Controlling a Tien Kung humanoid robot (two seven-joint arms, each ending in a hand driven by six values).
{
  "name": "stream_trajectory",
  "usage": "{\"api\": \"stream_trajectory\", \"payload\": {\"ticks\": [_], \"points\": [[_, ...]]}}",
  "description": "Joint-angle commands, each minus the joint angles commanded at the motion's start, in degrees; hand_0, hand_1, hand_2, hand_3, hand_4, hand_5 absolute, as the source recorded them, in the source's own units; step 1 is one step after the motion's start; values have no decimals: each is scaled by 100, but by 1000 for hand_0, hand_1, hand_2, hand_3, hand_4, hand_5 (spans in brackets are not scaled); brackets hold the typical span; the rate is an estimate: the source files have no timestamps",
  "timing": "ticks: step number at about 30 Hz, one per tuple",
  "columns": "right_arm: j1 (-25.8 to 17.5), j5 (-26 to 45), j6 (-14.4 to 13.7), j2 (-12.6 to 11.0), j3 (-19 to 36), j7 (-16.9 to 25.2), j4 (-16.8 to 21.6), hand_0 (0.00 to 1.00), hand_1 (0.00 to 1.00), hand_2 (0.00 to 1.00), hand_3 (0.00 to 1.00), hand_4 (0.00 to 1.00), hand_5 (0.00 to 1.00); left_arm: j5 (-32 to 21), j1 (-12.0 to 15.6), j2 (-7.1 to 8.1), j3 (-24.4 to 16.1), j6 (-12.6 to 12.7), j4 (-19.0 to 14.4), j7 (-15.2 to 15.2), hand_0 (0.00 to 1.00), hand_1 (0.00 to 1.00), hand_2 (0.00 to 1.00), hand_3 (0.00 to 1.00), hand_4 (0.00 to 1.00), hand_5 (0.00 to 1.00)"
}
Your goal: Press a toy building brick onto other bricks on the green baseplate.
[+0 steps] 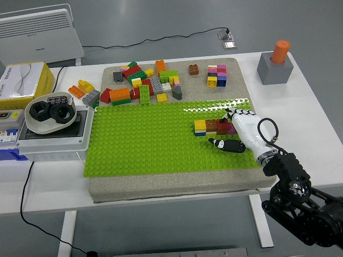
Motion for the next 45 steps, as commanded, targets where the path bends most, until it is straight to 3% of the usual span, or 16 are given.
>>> {"api": "stream_trajectory", "payload": {"ticks": [45], "points": [[86, 119, 101, 104, -31, -22, -203, 870, 880, 887, 627, 882, 600, -12, 2, 4, 2, 14, 0, -8, 691, 534, 433, 525, 427, 262]]}}
